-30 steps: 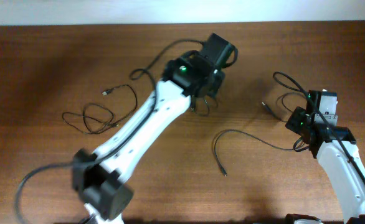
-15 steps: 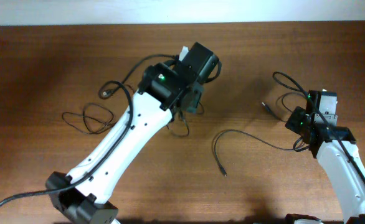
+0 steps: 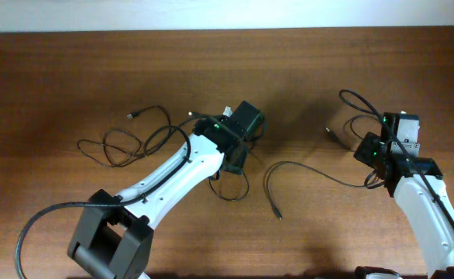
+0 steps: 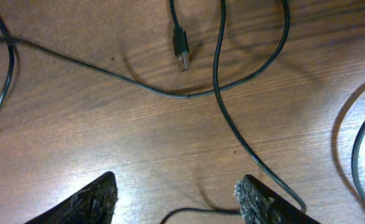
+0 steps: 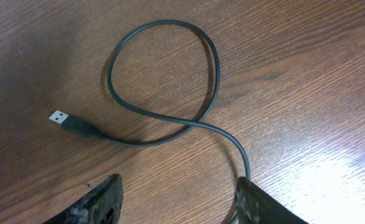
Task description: Untangle cables
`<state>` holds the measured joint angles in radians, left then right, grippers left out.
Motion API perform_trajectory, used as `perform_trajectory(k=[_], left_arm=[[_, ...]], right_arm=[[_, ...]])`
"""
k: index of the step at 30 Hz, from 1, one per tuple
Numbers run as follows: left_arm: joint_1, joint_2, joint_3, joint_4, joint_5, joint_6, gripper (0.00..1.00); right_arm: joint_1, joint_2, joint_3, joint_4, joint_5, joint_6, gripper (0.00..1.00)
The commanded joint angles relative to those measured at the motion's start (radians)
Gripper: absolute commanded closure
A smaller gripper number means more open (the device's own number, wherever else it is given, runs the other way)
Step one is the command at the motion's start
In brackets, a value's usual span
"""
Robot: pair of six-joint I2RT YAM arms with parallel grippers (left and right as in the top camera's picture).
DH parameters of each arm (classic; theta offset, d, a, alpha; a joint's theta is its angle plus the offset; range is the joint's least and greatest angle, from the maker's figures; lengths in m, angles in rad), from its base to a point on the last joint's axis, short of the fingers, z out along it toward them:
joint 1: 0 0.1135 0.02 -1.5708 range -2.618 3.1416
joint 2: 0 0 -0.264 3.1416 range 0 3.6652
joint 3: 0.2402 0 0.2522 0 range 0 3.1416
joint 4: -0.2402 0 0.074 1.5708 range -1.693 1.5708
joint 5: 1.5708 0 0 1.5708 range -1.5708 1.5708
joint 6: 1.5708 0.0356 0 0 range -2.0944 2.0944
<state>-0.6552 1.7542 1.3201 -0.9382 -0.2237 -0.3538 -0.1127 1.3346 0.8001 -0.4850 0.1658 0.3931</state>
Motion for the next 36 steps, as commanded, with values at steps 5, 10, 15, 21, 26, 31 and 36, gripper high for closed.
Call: perform_trajectory(k=[5, 10, 15, 21, 26, 31, 36], left_arm=[[0.003, -0.002, -0.025, 0.018, 0.027, -0.002, 0.32], [0.003, -0.002, -0.054, 0.023, 0.113, -0.002, 0.31], [0.003, -0.002, -0.057, 0.091, 0.112, -0.002, 0.12], [0.003, -0.002, -0.063, 0.201, 0.112, -0.002, 0.16], [0.003, -0.002, -0.063, 0.216, 0.111, -0.002, 0.3], [0.003, -0.002, -0.078, 0.223, 0.112, -0.001, 0.26], [0.003, -0.002, -0.092, 0.294, 0.098, 0.0, 0.38]], right_arm=[[-0.005, 0.003, -0.004, 0.002, -0.002, 0.007, 0.42], [-0.005, 0.003, -0.004, 0.003, -0.002, 0.007, 0.41], [-0.005, 0.003, -0.004, 0.003, -0.002, 0.007, 0.41], [-0.005, 0.003, -0.004, 0.003, -0.002, 0.007, 0.41], [-0.005, 0.003, -0.004, 0.006, -0.027, 0.007, 0.41], [-0.005, 0.003, -0.004, 0.006, -0.027, 0.007, 0.41], [-0.005, 0.003, -0.004, 0.01, -0.027, 0.007, 0.41]])
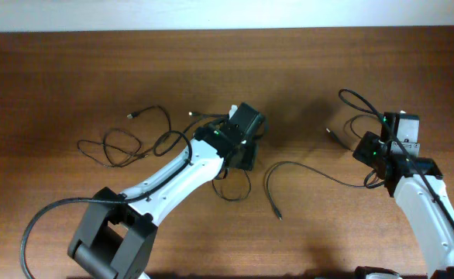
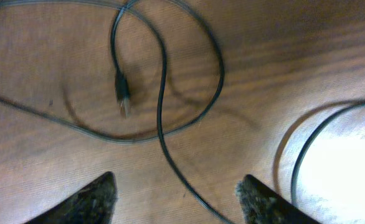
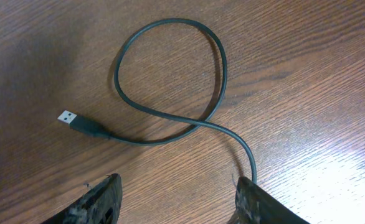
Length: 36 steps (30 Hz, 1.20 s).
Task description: Untangle cables
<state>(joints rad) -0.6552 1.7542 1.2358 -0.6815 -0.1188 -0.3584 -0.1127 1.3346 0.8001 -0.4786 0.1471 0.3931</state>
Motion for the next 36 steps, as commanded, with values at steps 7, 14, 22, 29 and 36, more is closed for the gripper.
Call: perform_trajectory(k=[7, 14, 22, 29, 36], left_arm=[[0.003, 0.032, -0.008, 0.109, -0.061, 0.007, 0.43], [0.003, 0.183, -0.008, 0.13, -0.05, 0.007, 0.4], [0.002, 0.229, -0.008, 0.225, -0.05, 0.061, 0.45], [0.002, 0.323, -0.008, 0.24, -0.05, 0.061, 0.54], [0.005, 0.269, 0.008, 0.236, -0.084, 0.061, 1.0]], right_arm=[[-0.005, 0.003, -0.004, 0.003, -0.008, 0.007, 0.41], [-0.005, 0.003, -0.004, 0.003, -0.009, 0.007, 0.41], [-0.005, 0.003, -0.004, 0.003, -0.009, 0.007, 0.41], [-0.005, 0.003, -0.004, 0.003, -0.009, 0.007, 0.41], [-0.005, 0.003, -0.004, 0.004, -0.009, 0.007, 0.41]])
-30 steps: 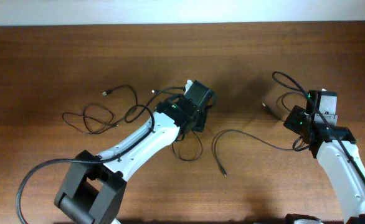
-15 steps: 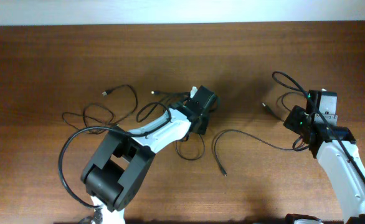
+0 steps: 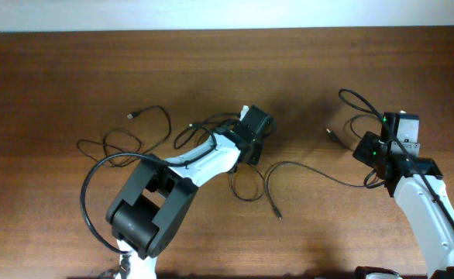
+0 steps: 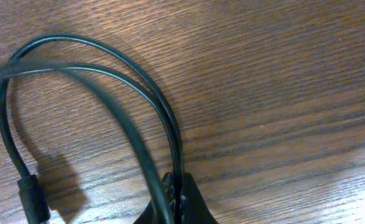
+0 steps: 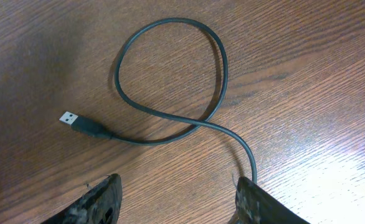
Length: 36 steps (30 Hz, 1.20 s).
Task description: Untangle cables
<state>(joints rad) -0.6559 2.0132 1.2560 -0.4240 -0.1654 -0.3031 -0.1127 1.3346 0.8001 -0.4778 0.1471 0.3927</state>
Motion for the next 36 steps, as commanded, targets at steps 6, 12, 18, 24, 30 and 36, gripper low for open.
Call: perform_trajectory(k=[6, 12, 18, 24, 30, 36], left_arm=[[0.024, -0.331, 0.137, 0.026, -0.277, 0.006, 1.0], [0.208, -0.459, 0.136, 0.089, -0.385, 0.201, 1.0], [0.457, -0.325, 0.136, -0.043, -0.345, 0.23, 1.0], [0.559, -0.106, 0.136, -0.113, -0.239, 0.23, 1.0], [0.568, -0.031, 0.136, -0.131, -0.242, 0.248, 0.39], [0.567, -0.039, 0.197, -0.227, -0.269, 0.448, 0.01]], right_arm=[[-0.005, 0.003, -0.004, 0.003, -0.009, 0.008, 0.41], [-0.005, 0.003, -0.004, 0.006, -0.009, 0.008, 0.41], [-0.005, 0.003, -0.004, 0.006, -0.009, 0.008, 0.41], [-0.005, 0.003, -0.004, 0.007, -0.009, 0.008, 0.41], [-0.005, 0.003, -0.004, 0.007, -0.009, 0.008, 0.41], [-0.005, 0.003, -0.004, 0.01, -0.009, 0.008, 0.41]])
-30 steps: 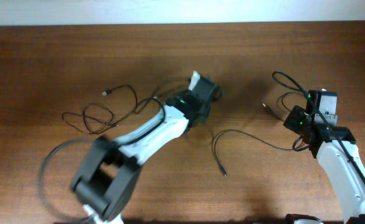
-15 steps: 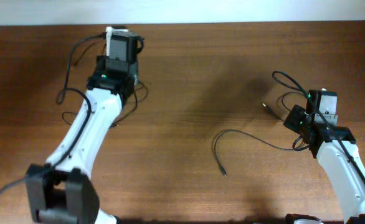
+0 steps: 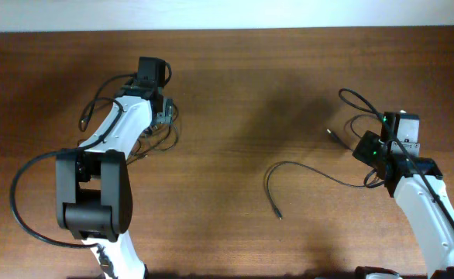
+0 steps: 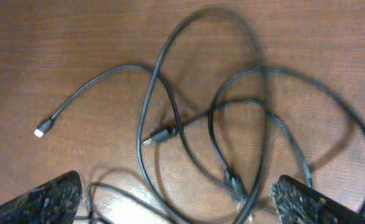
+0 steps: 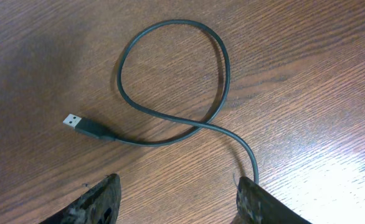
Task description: Untangle cables
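A tangle of thin black cables (image 4: 210,118) lies at the table's far left, with a small plug (image 4: 164,134) in its middle and a white-tipped end (image 4: 40,132) off to the side. My left gripper (image 4: 176,205) hovers over it, open wide and holding nothing; in the overhead view the left gripper (image 3: 163,116) is beside the bundle. A separate black cable (image 3: 312,172) lies at the right, its loop (image 5: 223,62) and USB plug (image 5: 76,122) in front of my right gripper (image 5: 177,202), which is open and empty.
The brown wooden table (image 3: 235,85) holds only the cables and both arms. The right cable's free end (image 3: 278,215) points toward the front edge. A pale wall runs along the table's far edge.
My left gripper was shut on a cable loop near the table's centre. Now it is open at the far left, and that cable lies bunched with the others there. The right arm is unchanged.
My left gripper hung open over cable loops near the table's centre at the first two moments. Then it was shut on a loop there. Now those loops lie in the bundle at the far left, let go. The right cable and arm stayed put.
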`<state>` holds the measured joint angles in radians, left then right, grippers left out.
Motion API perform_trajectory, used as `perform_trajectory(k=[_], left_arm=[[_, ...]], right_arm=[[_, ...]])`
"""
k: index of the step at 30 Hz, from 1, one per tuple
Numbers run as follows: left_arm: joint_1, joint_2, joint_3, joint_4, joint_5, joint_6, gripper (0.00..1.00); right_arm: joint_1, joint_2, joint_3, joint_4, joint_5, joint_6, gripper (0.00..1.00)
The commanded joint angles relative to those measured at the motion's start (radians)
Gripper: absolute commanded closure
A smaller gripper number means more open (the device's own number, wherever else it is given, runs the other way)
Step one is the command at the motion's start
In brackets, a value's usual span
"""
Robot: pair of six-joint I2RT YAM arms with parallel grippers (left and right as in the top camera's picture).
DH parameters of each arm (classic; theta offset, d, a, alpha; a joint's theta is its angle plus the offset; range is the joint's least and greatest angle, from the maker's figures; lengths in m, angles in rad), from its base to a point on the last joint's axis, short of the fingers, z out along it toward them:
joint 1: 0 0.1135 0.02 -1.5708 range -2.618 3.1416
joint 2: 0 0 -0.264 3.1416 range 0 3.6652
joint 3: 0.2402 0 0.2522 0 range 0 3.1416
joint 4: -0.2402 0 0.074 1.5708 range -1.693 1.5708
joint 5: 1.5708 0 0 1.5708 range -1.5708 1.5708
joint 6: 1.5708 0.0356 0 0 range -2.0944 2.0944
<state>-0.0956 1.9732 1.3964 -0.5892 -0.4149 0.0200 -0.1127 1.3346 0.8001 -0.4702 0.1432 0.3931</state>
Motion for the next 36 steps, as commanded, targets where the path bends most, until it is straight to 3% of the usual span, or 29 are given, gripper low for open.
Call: perform_trajectory(k=[1, 5, 7, 8, 9, 10, 11, 13, 21, 23, 27, 30, 31, 32, 33, 34, 36], left_arm=[[0.007, -0.003, 0.097, -0.11, -0.043, 0.124, 0.01], [0.007, -0.005, 0.228, -0.225, -0.032, 0.035, 0.01], [0.007, -0.005, 0.266, -0.241, 0.127, 0.018, 0.01], [0.007, -0.004, 0.266, -0.238, 0.201, 0.016, 0.36], [0.007, -0.002, 0.261, -0.232, 0.211, -0.015, 0.57], [0.007, 0.002, 0.256, -0.219, 0.214, -0.067, 0.9], [0.007, 0.013, 0.254, -0.215, 0.214, -0.109, 0.99], [0.006, 0.052, 0.254, -0.214, 0.214, -0.118, 1.0], [0.006, 0.248, 0.254, -0.216, 0.241, -0.117, 1.0], [0.012, 0.229, 0.284, -0.221, 0.236, -0.117, 1.0], [0.021, 0.094, 0.43, -0.281, 0.242, -0.117, 0.9], [0.021, 0.003, 0.44, -0.281, 0.262, -0.117, 0.82], [0.022, -0.016, 0.44, -0.291, 0.262, -0.118, 0.81], [0.022, -0.021, 0.44, -0.312, 0.264, -0.13, 0.75], [0.022, -0.021, 0.44, -0.332, 0.281, -0.132, 0.45], [0.022, -0.015, 0.437, -0.373, 0.299, -0.132, 0.01], [0.022, -0.01, 0.437, -0.394, 0.299, -0.132, 0.01]], right_arm=[[-0.005, 0.003, -0.004, 0.002, -0.005, 0.007, 0.4], [-0.005, 0.003, -0.004, 0.003, -0.006, 0.007, 0.4], [-0.005, 0.003, -0.004, 0.003, -0.005, 0.007, 0.4], [-0.005, 0.003, -0.004, 0.003, -0.005, 0.007, 0.4], [-0.005, 0.003, -0.004, 0.003, -0.005, 0.007, 0.41], [-0.005, 0.003, -0.004, 0.003, -0.006, 0.007, 0.41], [-0.005, 0.003, -0.004, 0.003, -0.005, 0.007, 0.4], [-0.005, 0.003, -0.004, 0.003, -0.006, 0.007, 0.4], [-0.005, 0.003, -0.004, 0.003, -0.005, 0.007, 0.41], [-0.005, 0.003, -0.004, 0.003, -0.006, 0.007, 0.41], [-0.005, 0.003, -0.004, 0.003, -0.01, 0.007, 0.4], [-0.005, 0.003, -0.004, 0.003, -0.01, 0.007, 0.4], [-0.005, 0.003, -0.004, 0.003, -0.014, 0.008, 0.36], [-0.005, 0.003, -0.004, 0.006, -0.032, 0.007, 0.18], [-0.005, 0.003, -0.004, 0.008, -0.041, 0.007, 0.08], [-0.005, 0.003, -0.004, 0.014, -0.053, 0.007, 0.01], [-0.005, 0.003, -0.004, 0.022, -0.074, 0.007, 0.01]])
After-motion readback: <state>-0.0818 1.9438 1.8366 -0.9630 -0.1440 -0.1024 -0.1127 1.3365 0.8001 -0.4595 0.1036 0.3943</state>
